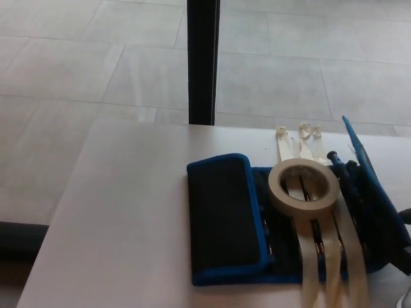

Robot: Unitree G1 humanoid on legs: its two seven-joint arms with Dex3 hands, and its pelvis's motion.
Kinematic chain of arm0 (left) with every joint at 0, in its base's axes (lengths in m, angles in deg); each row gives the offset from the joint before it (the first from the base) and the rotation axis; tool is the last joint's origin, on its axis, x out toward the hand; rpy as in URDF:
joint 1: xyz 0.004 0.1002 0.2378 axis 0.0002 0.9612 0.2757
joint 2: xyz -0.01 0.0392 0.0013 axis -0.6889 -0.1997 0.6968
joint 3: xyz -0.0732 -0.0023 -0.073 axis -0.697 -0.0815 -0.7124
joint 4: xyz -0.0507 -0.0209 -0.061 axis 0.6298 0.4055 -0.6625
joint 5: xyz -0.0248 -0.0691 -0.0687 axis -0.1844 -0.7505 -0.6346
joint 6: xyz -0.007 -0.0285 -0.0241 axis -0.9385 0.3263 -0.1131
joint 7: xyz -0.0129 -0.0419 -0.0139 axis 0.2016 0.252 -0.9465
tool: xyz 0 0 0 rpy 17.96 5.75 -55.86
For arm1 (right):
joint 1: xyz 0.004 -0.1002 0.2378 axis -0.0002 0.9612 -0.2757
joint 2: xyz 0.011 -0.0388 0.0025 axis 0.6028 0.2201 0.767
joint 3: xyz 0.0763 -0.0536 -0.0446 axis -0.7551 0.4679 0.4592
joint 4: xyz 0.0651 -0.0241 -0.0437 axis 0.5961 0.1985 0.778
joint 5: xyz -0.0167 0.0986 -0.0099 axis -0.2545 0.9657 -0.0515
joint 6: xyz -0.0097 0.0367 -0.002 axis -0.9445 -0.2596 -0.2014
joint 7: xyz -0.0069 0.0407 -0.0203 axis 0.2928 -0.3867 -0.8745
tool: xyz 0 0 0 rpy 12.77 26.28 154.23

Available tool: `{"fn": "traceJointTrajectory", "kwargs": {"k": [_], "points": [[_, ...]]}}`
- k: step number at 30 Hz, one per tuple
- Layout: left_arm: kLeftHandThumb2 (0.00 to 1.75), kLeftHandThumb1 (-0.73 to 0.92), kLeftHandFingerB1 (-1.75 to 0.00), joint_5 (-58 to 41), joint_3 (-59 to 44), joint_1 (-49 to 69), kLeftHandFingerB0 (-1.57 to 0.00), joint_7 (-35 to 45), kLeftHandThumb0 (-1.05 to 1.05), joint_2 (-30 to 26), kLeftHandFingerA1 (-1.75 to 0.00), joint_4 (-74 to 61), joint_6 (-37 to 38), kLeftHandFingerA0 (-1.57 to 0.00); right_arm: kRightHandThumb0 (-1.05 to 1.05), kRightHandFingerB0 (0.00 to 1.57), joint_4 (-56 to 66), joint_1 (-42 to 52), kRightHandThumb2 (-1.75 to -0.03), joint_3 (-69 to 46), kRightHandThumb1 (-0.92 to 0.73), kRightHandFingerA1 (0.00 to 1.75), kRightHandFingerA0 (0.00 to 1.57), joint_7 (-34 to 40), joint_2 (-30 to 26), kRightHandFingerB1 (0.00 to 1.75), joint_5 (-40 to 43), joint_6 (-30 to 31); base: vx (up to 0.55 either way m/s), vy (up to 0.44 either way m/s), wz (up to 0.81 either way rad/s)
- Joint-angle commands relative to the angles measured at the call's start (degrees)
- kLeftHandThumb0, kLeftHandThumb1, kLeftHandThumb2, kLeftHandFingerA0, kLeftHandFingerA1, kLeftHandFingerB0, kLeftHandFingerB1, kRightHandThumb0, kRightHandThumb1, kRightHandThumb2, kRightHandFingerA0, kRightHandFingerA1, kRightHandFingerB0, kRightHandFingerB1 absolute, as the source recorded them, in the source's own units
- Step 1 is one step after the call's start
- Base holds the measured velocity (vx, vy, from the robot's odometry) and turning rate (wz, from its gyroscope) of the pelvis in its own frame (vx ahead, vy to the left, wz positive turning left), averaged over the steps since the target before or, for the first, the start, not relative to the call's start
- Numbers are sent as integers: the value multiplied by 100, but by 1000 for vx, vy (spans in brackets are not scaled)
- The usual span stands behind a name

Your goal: The robot uses its right hand to open a black folded toolkit cover kept in the middle of the desk

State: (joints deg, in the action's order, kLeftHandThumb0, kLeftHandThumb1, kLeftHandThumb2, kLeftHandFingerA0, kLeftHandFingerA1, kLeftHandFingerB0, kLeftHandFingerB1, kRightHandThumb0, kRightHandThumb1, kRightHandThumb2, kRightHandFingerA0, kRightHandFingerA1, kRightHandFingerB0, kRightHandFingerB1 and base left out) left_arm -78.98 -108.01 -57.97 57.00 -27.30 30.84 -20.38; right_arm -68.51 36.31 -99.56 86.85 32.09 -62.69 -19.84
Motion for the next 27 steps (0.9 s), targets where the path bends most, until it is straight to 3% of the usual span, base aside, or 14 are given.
{"fn": "traceJointTrajectory", "kwargs": {"k": [1, 3, 5, 7, 8, 9, 14, 16, 18, 20, 24, 25, 26, 27], "points": [[61, 70, -45, -124, -57, 48, -52, -67, -72, -251, -63, 72, -53, -59, -49, 15, -1101, -2363, -69, -4787, -92, 113, 20, 1801, -976, 85, 5019, -340, 0, 0, 6], [61, 71, -44, -71, -9, 85, -51, -52, -72, -260, -61, 84, -14, -59, -46, 27, -1507, -2442, -65, -4900, -92, 134, 33, 2044, -1286, 94, 4839, -64, 0, 0, 0], [62, 71, -45, -105, -41, 121, -48, -1, -71, -255, -63, 78, 18, -58, -50, 0, -1748, -2424, -77, -5131, -92, 123, 1, 1969, -1553, 108, 4940, -31, 0, 0, 0], [61, 72, -44, -102, -34, 146, -50, 32, -72, -248, -62, 79, 13, -57, -51, 5, -1933, -2410, -73, -5229, -92, 145, 15, 1842, -1736, 115, 4943, 72, 0, 0, 0], [97, 55, -56, -103, -37, 152, -44, 24, -71, -241, -68, 84, 23, -54, -51, 0, -1857, -2385, -76, -5359, -92, 132, 7, 1732, -1759, 111, 5021, 147, 0, 0, 0], [60, 70, -44, -100, -32, 161, -49, 24, -73, -238, -62, 66, 32, -58, -49, 0, -1765, -2356, -78, -5419, -92, 101, 0, 1627, -1762, 87, 5044, 232, 0, 0, 0], [61, 71, -44, -68, -3, 191, -50, 38, -73, -247, -61, 49, 86, -59, -50, 4, -1773, -2298, -75, -5631, -92, 128, 23, 1348, -1875, 101, 4973, 430, 0, 0, 0], [61, 72, -44, -65, 3, 193, -51, 22, -72, -246, -62, 27, 55, -59, -58, 0, -1975, -2364, -81, -5853, -92, 77, 0, 1326, -2024, 53, 5048, 509, 0, 0, 0], [61, 72, -46, -66, 4, 197, -52, 24, -72, -240, -63, 15, 67, -59, -61, 0, -2072, -2364, -82, -5947, -92, 83, 0, 1189, -2098, 45, 5057, 543, 0, 0, 0], [61, 71, -44, -79, -10, 182, -51, 10, -72, -240, -61, 29, 37, -59, -62, 0, -2210, -2378, -85, -6111, -92, 56, 0, 1119, -2212, 33, 5078, 510, 0, 0, 0], [61, 71, -43, -62, 1, 169, -48, 33, -73, -237, -62, 90, 72, -60, -61, 0, -2236, -2428, -85, -6175, -92, 86, 0, 1110, -2350, 42, 4845, 598, 0, 0, 0], [62, 71, -43, -63, 2, 173, -47, 47, -73, -238, -63, 89, 74, -60, -56, 0, -2214, -2472, -86, -6236, -92, 110, 0, 1128, -2378, 78, 4855, 438, 0, 0, 0], [61, 71, -44, -67, 2, 189, -48, 96, -72, -244, -62, 83, 92, -59, -59, 0, -2263, -2598, -92, -6338, -92, 46, 0, 1083, -2623, 39, 4887, 395, 0, 0, 0], [61, 71, -44, -67, 2, 191, -48, 101, -72, -245, -62, 82, 94, -59, -59, 0, -2289, -2623, -92, -6374, -92, 46, 0, 1071, -2660, 39, 4873, 393, 0, 0, 0]]}}
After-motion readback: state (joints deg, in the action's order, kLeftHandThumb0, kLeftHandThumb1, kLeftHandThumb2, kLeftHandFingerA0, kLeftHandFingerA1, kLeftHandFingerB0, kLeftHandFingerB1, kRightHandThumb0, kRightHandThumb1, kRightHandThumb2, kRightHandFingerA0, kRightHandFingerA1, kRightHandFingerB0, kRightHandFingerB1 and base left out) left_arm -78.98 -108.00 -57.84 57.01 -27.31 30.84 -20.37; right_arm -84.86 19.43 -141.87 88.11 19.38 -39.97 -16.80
